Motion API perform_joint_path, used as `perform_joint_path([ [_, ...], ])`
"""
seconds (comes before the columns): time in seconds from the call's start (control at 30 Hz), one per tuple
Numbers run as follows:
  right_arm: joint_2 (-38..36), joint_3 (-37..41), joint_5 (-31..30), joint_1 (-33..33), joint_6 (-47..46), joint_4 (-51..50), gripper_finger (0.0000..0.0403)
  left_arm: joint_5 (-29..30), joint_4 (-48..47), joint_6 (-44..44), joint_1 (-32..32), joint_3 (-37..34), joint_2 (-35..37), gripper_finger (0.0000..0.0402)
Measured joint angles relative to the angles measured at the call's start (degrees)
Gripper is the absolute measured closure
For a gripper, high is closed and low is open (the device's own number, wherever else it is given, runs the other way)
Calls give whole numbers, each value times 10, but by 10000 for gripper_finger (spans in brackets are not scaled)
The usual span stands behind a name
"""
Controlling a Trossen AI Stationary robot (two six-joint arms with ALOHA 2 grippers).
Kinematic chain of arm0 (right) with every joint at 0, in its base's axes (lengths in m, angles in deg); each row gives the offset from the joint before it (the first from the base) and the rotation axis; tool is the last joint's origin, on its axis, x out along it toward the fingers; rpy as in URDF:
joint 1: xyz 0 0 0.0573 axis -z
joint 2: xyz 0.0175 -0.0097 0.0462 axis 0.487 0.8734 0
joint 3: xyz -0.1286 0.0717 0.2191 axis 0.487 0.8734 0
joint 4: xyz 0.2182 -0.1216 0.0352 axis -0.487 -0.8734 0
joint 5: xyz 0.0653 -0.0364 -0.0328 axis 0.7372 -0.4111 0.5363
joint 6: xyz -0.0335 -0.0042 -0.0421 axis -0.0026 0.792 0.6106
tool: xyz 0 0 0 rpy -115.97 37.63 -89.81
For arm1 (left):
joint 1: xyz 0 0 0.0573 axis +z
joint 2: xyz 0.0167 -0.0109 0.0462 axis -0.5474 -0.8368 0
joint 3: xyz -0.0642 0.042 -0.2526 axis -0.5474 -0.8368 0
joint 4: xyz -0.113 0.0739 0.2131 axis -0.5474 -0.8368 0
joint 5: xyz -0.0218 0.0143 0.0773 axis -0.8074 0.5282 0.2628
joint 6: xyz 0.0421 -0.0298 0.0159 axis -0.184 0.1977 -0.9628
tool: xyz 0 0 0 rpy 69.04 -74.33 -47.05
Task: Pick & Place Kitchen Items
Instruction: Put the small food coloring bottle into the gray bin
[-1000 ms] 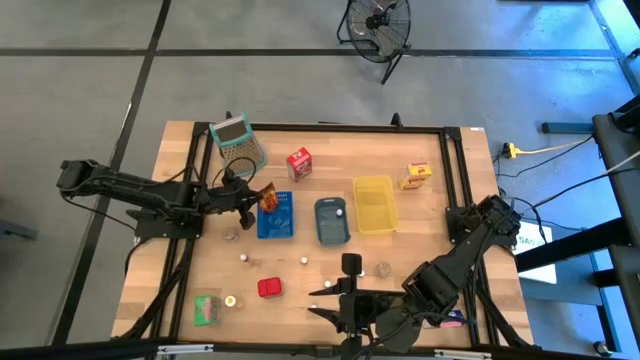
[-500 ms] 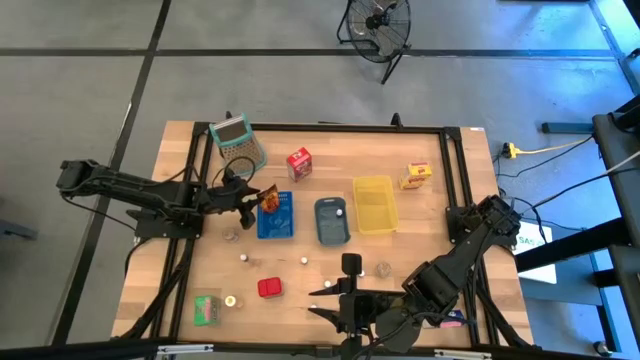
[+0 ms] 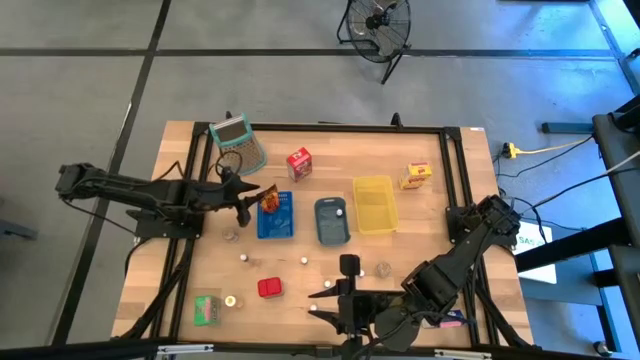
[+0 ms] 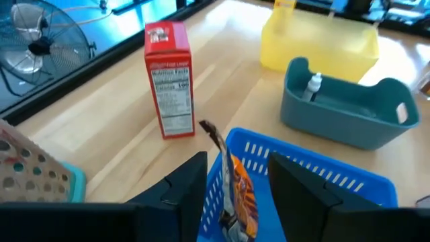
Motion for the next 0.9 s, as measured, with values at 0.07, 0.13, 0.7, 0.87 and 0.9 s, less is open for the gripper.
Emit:
perform_joint_path([
  [0.07,0,0,0,0,-12,-2,275,-7,-1,0,0,0,13,248],
  [0.13,0,0,0,0,-18,-10,275,-18,-1,0,0,0,25,247],
  [0.7,0,0,2,5,-44,-13,188,-58,20,-18,-3,0,59,249],
  [0.87,0,-2,0,10,24,-10,161,-83,34,-29,-3,0,59,247],
  [0.9,0,-3,0,10,35,-9,158,-90,36,-34,-3,0,59,248],
])
